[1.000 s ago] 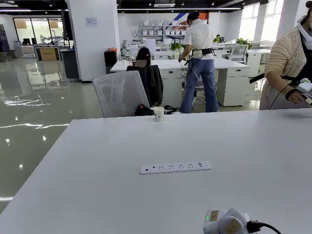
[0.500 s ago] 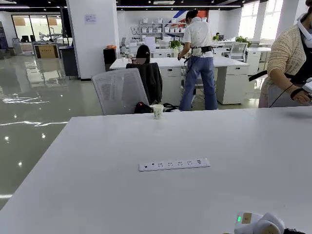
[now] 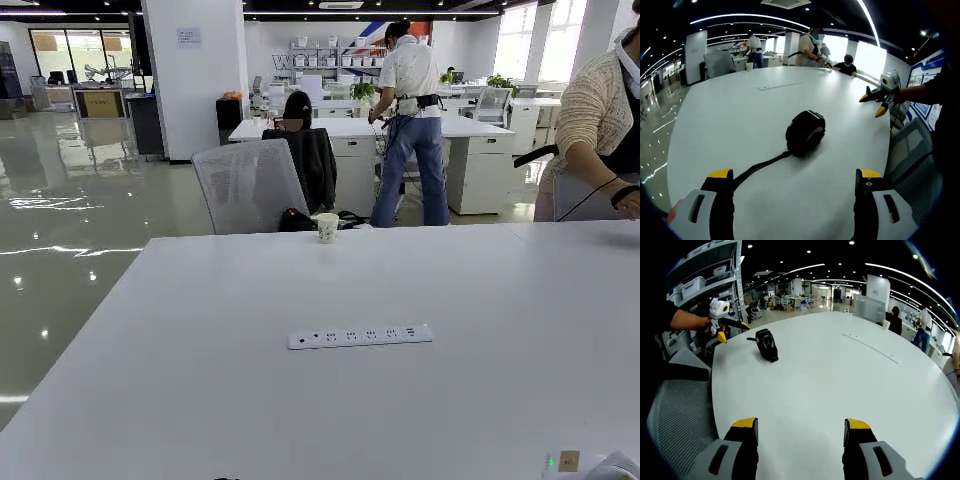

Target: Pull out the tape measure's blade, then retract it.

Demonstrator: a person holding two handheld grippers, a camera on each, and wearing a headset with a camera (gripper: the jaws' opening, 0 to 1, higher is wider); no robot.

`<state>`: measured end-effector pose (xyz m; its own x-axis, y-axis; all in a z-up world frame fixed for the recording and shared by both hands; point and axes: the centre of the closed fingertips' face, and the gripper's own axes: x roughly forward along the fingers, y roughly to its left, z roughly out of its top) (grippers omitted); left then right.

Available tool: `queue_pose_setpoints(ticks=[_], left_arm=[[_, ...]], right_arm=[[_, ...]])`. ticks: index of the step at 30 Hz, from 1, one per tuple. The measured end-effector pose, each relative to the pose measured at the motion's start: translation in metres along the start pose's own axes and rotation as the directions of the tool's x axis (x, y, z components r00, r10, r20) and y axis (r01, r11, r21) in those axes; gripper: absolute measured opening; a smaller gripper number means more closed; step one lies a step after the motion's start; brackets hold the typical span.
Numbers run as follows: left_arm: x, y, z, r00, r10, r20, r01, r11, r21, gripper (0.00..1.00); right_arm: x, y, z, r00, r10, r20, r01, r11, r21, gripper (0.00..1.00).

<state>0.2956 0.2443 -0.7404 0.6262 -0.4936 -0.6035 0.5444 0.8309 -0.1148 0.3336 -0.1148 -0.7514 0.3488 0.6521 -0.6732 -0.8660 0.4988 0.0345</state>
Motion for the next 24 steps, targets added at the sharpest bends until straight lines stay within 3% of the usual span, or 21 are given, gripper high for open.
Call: queue_pose_setpoints(ticks=[7,13,24], left_arm=[[-0.009,0.006,-0.009,0.9998,0.007,-0.016,-0.007,1.0,-0.005,0.99],[-0.015,0.009,-0.018,0.9996,0.013,-0.026,-0.013,1.0,-0.012,0.99],[-0.029,0.017,-0.02,0.9992,0.013,-0.039,-0.014,1.0,-0.014,0.99]], right_arm=[[-0.012,-0.001,-0.02,0.9993,0.011,-0.035,-0.01,1.0,0.004,0.79],[-0.025,-0.009,-0.032,0.9996,-0.014,-0.026,0.015,0.999,0.042,0.84],[-0.049,-0.023,-0.046,0.9991,-0.031,-0.027,0.032,0.999,0.041,0.99]])
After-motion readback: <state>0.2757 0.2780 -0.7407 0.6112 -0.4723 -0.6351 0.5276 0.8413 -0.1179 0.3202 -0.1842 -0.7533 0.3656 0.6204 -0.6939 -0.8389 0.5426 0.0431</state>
